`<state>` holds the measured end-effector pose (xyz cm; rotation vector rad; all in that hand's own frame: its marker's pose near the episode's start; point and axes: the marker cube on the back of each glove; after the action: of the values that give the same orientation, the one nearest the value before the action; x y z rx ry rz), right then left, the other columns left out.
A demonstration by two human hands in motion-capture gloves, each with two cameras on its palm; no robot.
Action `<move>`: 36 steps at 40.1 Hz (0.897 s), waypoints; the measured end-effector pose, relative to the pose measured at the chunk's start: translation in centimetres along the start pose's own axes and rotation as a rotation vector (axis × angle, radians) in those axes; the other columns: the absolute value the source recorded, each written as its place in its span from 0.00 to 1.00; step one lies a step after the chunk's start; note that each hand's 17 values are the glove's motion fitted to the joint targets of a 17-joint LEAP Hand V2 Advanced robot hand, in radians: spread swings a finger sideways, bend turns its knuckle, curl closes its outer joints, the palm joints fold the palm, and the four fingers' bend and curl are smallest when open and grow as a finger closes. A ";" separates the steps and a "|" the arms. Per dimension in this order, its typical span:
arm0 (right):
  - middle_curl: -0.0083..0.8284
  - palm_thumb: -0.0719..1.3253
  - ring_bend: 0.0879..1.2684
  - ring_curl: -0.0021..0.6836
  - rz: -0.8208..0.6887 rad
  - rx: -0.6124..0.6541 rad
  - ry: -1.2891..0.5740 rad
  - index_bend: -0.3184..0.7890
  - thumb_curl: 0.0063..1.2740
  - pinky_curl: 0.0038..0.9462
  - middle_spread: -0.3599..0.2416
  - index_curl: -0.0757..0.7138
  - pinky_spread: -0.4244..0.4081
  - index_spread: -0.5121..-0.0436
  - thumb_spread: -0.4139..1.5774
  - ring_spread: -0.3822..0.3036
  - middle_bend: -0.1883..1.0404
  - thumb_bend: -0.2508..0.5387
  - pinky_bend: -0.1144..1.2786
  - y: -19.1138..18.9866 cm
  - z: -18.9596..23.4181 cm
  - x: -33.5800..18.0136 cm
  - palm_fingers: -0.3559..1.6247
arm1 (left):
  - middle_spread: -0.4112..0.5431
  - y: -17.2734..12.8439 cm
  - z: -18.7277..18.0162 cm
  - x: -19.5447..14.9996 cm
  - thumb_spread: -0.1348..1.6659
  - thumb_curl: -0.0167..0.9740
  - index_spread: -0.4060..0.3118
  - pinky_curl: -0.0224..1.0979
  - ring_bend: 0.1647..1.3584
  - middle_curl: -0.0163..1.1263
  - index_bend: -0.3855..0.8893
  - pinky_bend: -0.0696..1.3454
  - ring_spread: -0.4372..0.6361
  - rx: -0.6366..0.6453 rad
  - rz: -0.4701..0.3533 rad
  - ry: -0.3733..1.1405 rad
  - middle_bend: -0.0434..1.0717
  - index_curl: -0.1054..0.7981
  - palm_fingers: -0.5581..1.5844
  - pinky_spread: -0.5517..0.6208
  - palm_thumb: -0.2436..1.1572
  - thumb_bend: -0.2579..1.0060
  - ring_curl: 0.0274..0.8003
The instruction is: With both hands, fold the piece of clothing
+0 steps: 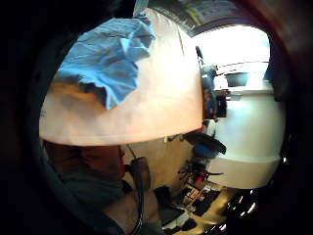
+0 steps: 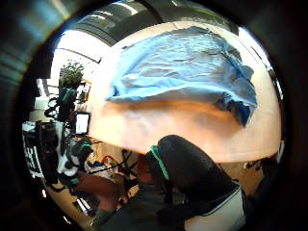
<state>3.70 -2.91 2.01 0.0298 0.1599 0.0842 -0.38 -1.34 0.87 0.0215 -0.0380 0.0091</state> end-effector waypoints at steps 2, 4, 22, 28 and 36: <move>0.25 0.28 0.17 0.25 0.018 -0.015 0.028 0.41 0.17 0.33 0.63 0.35 0.82 0.23 0.78 0.83 0.30 0.34 0.61 -1.3 1.3 0.9 0.19 | 0.49 -1.4 1.1 -0.3 0.70 0.23 0.40 0.23 0.39 0.28 0.39 0.51 0.68 0.008 -0.004 -0.001 0.31 0.26 0.35 0.77 0.35 0.21 0.29; 0.26 0.30 0.18 0.26 0.025 -0.051 0.036 0.40 0.17 0.34 0.64 0.34 0.82 0.24 0.77 0.83 0.30 0.33 0.61 -2.2 2.5 1.8 0.19 | 0.48 -3.1 2.6 -0.6 0.69 0.24 0.40 0.23 0.39 0.29 0.39 0.51 0.67 -0.002 0.000 0.001 0.32 0.27 0.36 0.76 0.37 0.21 0.29; 0.32 0.36 0.32 0.37 -0.085 -0.181 -0.104 0.36 0.22 0.37 0.64 0.30 0.62 0.27 0.73 0.75 0.32 0.30 0.67 -5.2 9.5 4.1 0.21 | 0.53 -6.9 7.0 -1.3 0.67 0.33 0.44 0.27 0.40 0.30 0.42 0.60 0.69 -0.123 0.106 -0.076 0.23 0.32 0.33 0.69 0.54 0.22 0.31; 0.35 0.45 0.36 0.39 -0.069 -0.037 -0.134 0.47 0.24 0.34 0.54 0.34 0.56 0.23 0.77 0.58 0.35 0.37 0.60 -4.1 7.6 4.2 0.31 | 0.48 -7.0 7.8 -1.5 0.70 0.32 0.42 0.24 0.34 0.30 0.55 0.53 0.65 -0.035 0.107 -0.020 0.21 0.41 0.40 0.67 0.54 0.19 0.28; 0.39 0.60 0.35 0.41 -0.038 0.137 -0.021 0.63 0.28 0.30 0.33 0.47 0.44 0.29 0.83 0.30 0.36 0.50 0.49 -6.7 10.6 3.8 0.57 | 0.29 -10.7 11.3 -2.2 0.72 0.31 0.33 0.24 0.30 0.33 0.56 0.49 0.45 0.243 0.097 -0.012 0.27 0.48 0.58 0.53 0.54 0.20 0.28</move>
<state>9.73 -9.47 11.67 0.1640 0.1454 0.0348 -2.88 -12.35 11.86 0.2628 -0.0496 0.1111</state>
